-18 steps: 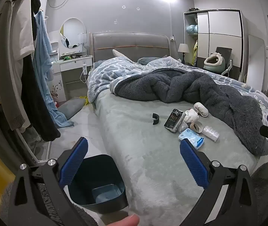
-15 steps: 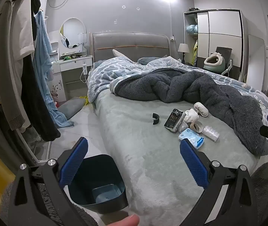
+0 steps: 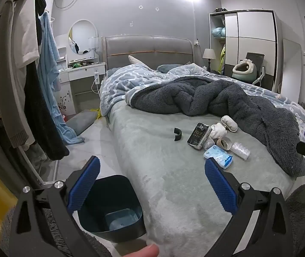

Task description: Collect trash

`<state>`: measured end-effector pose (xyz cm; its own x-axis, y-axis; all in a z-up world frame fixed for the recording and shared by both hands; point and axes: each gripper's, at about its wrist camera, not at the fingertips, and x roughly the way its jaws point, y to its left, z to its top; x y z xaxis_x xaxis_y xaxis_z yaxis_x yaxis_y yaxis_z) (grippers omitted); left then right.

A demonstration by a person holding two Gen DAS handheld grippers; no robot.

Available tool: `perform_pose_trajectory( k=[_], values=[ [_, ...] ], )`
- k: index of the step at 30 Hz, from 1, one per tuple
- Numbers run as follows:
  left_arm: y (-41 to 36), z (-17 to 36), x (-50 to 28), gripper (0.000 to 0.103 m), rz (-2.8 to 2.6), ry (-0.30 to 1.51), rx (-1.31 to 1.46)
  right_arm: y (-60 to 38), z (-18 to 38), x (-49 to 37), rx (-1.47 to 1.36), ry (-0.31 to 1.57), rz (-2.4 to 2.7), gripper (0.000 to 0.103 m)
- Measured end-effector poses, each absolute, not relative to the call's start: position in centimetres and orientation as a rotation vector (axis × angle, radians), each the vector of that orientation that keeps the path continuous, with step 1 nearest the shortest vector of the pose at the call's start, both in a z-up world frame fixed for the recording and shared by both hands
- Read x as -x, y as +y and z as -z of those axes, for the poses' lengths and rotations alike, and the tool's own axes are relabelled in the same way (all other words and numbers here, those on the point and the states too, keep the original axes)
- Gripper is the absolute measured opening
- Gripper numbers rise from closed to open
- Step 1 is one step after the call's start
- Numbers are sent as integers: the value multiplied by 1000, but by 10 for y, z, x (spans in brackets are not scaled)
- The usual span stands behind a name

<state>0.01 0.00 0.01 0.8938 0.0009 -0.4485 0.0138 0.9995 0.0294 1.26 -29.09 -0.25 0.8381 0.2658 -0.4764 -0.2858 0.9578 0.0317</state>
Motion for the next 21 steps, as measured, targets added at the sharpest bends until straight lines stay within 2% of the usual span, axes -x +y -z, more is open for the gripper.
perform_pose_trajectory(
  k=[21],
  values=[
    [3,3,1,100,8,470,-32,-290,4,-13,38,501,-293,100]
  ],
)
